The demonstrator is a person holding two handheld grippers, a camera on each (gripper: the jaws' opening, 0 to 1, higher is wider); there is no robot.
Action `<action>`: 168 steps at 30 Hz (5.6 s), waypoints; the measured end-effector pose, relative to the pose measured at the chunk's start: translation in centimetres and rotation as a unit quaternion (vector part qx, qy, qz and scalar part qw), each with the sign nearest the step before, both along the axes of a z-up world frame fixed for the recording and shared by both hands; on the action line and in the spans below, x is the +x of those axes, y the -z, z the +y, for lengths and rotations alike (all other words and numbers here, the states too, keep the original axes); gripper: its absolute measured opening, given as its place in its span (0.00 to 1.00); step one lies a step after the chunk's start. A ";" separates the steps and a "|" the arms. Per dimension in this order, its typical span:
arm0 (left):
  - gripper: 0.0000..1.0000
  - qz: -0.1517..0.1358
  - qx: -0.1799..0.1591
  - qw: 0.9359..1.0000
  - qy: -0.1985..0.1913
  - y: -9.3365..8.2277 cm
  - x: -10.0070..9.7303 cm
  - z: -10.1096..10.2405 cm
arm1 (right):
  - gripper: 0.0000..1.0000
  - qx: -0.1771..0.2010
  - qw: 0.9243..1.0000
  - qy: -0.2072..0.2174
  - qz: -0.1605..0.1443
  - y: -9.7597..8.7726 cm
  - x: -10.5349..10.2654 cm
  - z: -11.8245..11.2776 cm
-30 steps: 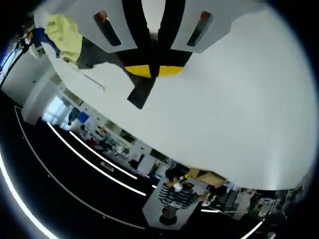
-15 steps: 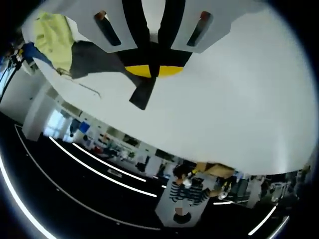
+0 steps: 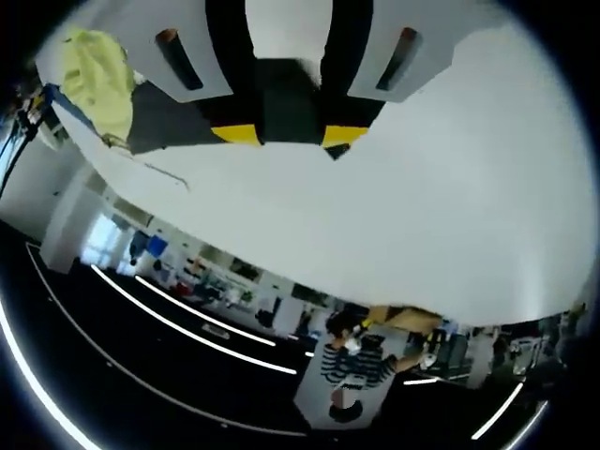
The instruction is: Fold the garment on the visible template until the final outline fits inside the template.
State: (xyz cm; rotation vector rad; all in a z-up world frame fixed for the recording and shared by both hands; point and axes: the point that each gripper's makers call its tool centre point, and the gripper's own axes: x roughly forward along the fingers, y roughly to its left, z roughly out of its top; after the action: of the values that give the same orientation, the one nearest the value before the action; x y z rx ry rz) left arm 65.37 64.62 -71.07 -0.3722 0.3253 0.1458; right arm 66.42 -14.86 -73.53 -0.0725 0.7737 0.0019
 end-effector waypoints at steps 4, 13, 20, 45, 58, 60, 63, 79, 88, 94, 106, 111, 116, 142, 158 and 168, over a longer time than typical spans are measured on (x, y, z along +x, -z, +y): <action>0.37 -0.010 0.002 0.999 0.036 -0.7 -0.1 -1.7 | 0.29 0.041 0.999 0.005 -0.013 -0.2 -0.2 1.1; 0.52 -0.018 0.004 0.993 0.114 -1.9 -1.4 -5.7 | 0.56 0.060 0.995 -0.074 -0.019 -1.4 -1.5 6.1; 0.58 -0.020 0.018 0.982 0.185 -2.7 -3.0 -8.9 | 0.63 0.082 0.990 -0.117 -0.022 -2.3 -2.8 10.0; 0.56 0.010 0.088 0.922 0.376 -1.2 -10.1 -20.6 | 0.64 0.117 0.964 -0.239 0.006 -1.8 -8.6 22.8; 0.50 0.029 0.112 0.887 0.446 2.1 -11.9 -25.9 | 0.56 0.093 0.960 -0.264 0.012 1.1 -10.0 25.9; 0.48 0.032 0.113 0.885 0.451 2.5 -11.9 -26.5 | 0.54 0.091 0.960 -0.264 0.008 1.4 -10.0 26.3; 0.45 0.039 0.106 0.885 0.452 3.3 -12.0 -27.2 | 0.50 0.090 0.961 -0.260 0.004 1.8 -10.0 26.9; 0.20 0.072 0.131 0.875 0.461 6.9 -12.7 -29.8 | 0.26 0.063 0.972 -0.225 -0.005 4.5 -10.3 28.7; 0.13 0.091 0.119 0.883 0.445 7.2 -12.9 -30.1 | 0.21 0.056 0.980 -0.191 0.001 5.1 -10.5 28.8; 0.10 0.108 0.119 0.887 0.432 7.2 -13.1 -30.5 | 0.20 0.046 0.988 -0.144 0.026 5.3 -11.0 28.2; 0.02 0.137 0.075 0.911 0.383 7.4 -13.1 -30.3 | 0.02 0.047 0.988 -0.146 0.024 5.2 -10.8 30.0; 0.01 0.143 0.081 0.910 0.380 7.4 -13.2 -30.2 | 0.00 0.069 0.987 -0.144 0.030 5.2 -10.7 29.7; 0.01 0.146 0.080 0.911 0.377 7.1 -13.3 -29.8 | 0.00 0.087 0.984 -0.154 0.025 4.4 -10.8 29.5; 0.00 0.060 0.061 0.940 0.331 -0.7 -13.2 -25.3 | 0.00 0.128 0.972 -0.196 0.012 -2.8 -13.2 27.0; 0.00 0.109 0.070 0.940 0.315 1.3 -15.1 -23.4 | 0.00 0.140 0.973 -0.174 0.059 -1.5 -17.5 24.2; 0.01 0.151 0.071 0.936 0.311 3.6 -16.7 -22.9 | 0.00 0.146 0.971 -0.161 0.098 0.8 -19.7 23.5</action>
State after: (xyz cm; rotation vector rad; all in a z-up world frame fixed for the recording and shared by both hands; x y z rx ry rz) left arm 48.70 41.75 -74.62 -0.0881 0.7179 -0.3992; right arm 46.71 8.62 -74.29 0.0837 0.9436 0.4371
